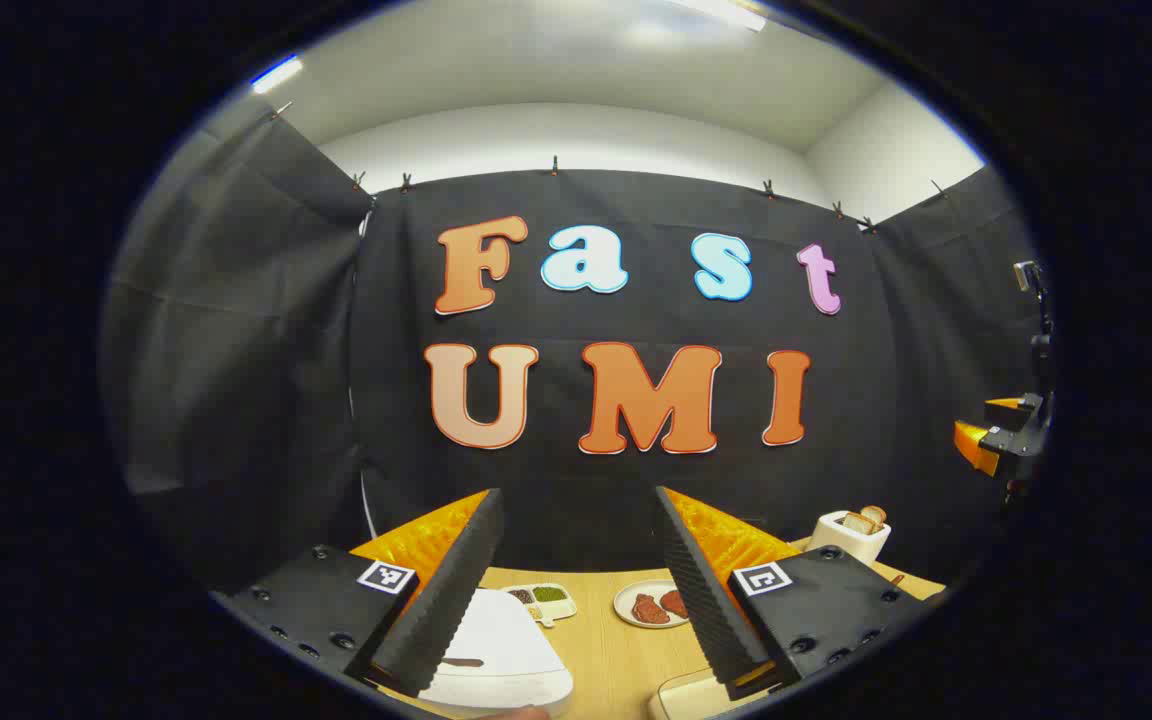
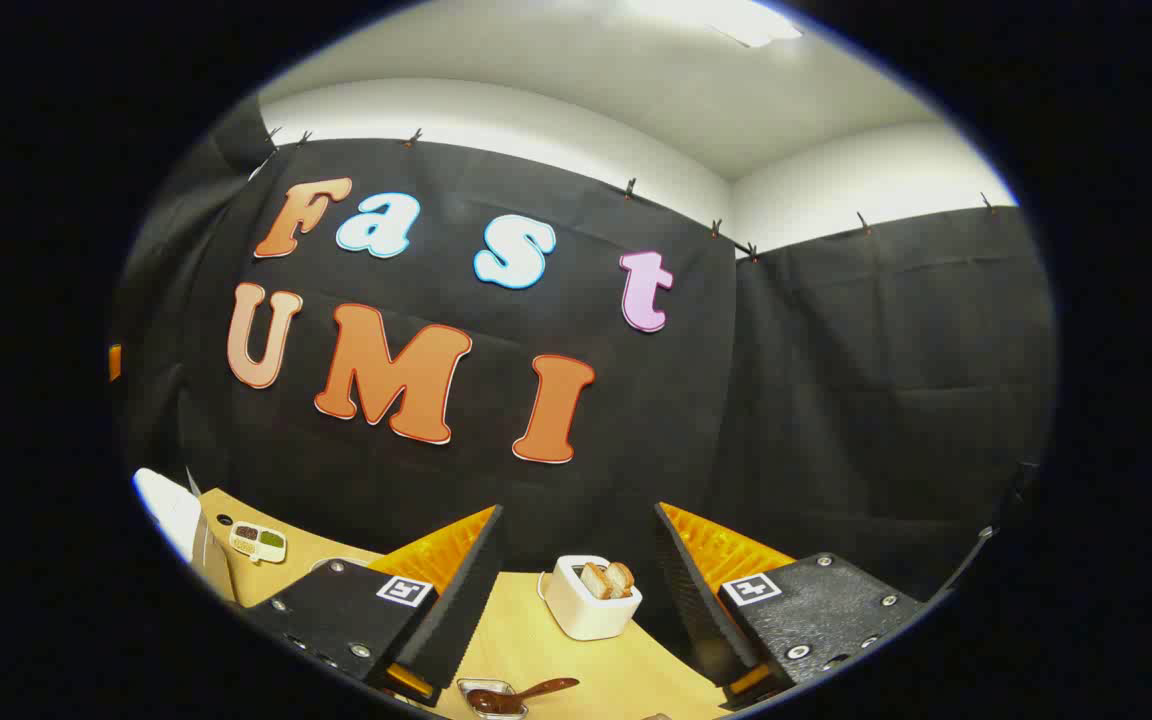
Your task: Close the left gripper, press the button to open the rice cooker; take a wooden spoon from the chopstick holder with the right hand, scoop a spoonful of rice and pour it into the rice cooker, then put the wooden spoon back into the chopstick holder.
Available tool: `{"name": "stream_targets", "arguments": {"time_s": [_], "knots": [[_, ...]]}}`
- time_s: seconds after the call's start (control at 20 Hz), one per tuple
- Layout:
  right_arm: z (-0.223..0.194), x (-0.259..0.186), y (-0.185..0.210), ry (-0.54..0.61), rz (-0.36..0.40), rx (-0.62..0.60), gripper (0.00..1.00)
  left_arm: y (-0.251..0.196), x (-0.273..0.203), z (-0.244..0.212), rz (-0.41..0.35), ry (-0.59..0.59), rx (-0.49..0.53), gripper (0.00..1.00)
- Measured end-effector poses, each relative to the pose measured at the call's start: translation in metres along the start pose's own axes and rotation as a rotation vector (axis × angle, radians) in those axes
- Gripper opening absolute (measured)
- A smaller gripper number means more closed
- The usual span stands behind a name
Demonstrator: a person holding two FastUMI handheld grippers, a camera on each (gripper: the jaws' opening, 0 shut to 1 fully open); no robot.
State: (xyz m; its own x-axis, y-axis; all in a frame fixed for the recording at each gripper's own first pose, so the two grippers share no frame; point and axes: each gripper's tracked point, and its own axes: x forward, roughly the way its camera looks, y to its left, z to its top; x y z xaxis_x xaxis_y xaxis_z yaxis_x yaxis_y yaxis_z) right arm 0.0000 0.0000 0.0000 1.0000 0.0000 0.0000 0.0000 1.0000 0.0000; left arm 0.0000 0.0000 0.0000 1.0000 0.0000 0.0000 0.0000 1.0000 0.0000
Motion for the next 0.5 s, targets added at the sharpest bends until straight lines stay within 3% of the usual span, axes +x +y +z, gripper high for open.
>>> {"name": "stream_targets", "arguments": {"time_s": [0.1,0.25,0.5], "knots": [[0.007,-0.006,0.016,0.0,0.033,-0.03,0.89,0.013,0.003,0.002,0.004,-0.013,0.017,1.0],[0.008,-0.002,0.037,0.024,0.125,0.037,0.89,0.018,-0.001,0.002,0.045,-0.02,-0.001,1.0],[0.01,0.015,0.031,-0.019,0.192,0.076,0.89,0.007,-0.014,0.003,0.11,-0.03,-0.062,1.0]]}}
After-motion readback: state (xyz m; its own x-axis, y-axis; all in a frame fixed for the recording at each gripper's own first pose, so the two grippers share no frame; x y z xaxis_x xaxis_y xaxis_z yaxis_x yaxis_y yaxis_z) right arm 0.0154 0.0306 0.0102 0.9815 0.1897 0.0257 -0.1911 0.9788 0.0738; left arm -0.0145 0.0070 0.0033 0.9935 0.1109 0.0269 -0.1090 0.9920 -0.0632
